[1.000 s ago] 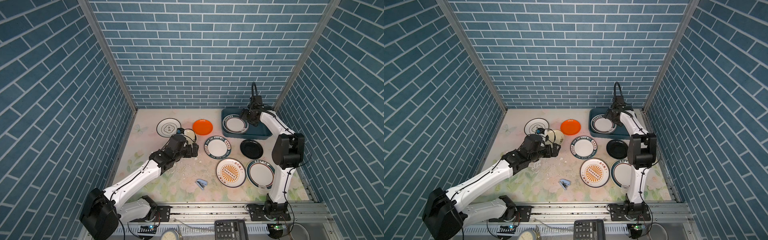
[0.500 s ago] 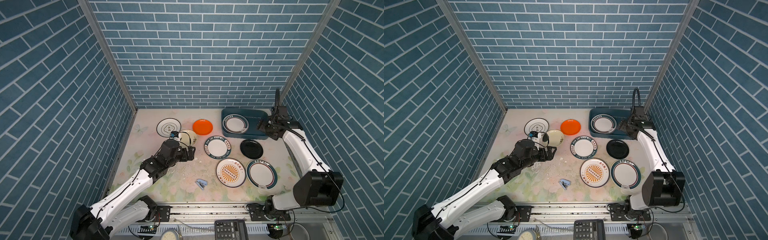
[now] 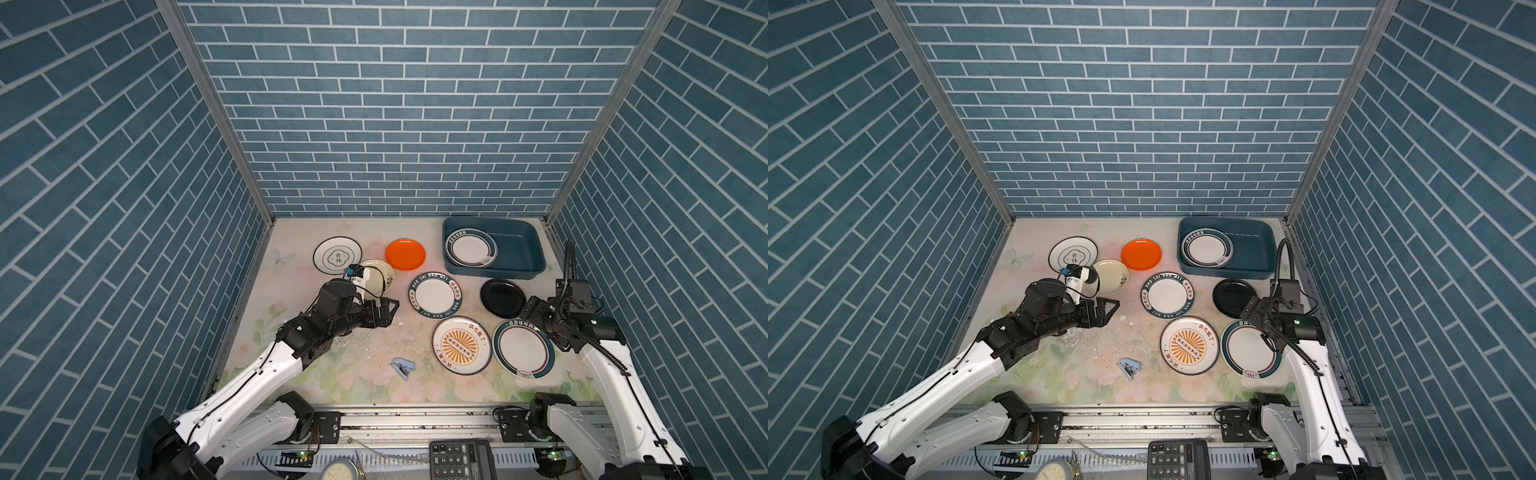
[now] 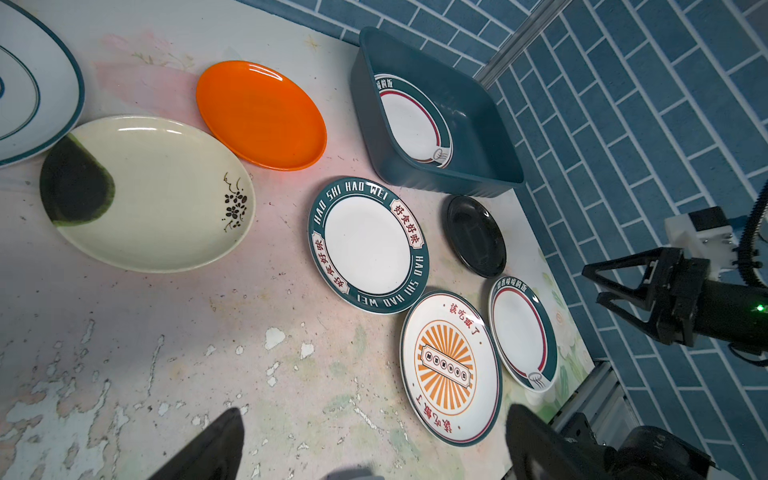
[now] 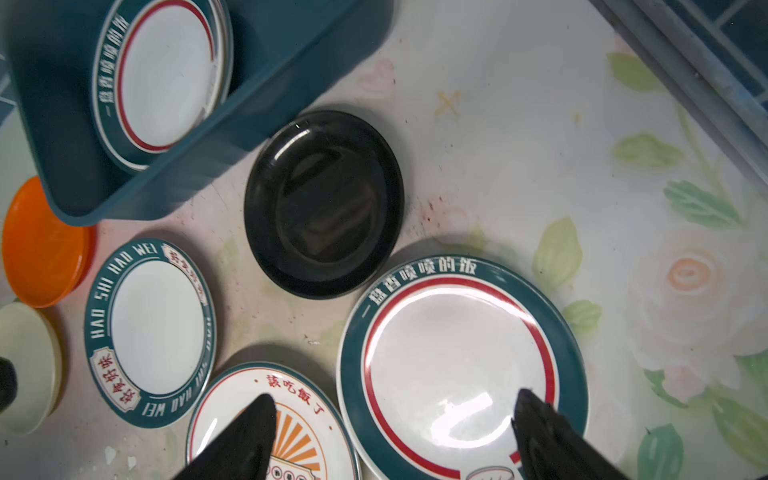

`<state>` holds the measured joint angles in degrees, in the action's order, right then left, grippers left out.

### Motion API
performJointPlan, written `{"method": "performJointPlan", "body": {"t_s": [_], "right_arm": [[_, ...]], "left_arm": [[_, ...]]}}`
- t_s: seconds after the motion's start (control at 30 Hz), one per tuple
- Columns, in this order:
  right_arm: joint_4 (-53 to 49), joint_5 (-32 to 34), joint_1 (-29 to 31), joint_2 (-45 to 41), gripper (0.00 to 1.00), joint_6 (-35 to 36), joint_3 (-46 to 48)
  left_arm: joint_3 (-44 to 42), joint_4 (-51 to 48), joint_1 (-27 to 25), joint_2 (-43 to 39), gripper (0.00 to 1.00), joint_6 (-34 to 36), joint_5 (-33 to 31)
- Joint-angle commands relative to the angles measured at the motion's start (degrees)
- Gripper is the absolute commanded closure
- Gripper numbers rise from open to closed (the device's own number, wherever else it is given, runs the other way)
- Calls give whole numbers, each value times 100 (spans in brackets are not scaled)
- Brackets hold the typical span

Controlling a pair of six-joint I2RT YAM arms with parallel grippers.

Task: Place the plates into the plastic bin on the countertop
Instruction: 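Move the right gripper back toward the large white plate near the robot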

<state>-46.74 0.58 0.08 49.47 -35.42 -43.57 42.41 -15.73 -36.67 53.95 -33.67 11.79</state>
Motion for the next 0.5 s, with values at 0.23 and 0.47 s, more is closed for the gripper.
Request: {"method": "performJointPlan", "body": {"t_s": [0.23, 0.47], "right_arm": [[-698, -100, -25, -927, 12, -612, 498], [-730, -113, -26, -1202, 12, -1222, 877]], "left_arm": [[-583, 112, 3, -674, 0, -358, -71], [-676, 280, 10, -786, 0, -313, -72]]}}
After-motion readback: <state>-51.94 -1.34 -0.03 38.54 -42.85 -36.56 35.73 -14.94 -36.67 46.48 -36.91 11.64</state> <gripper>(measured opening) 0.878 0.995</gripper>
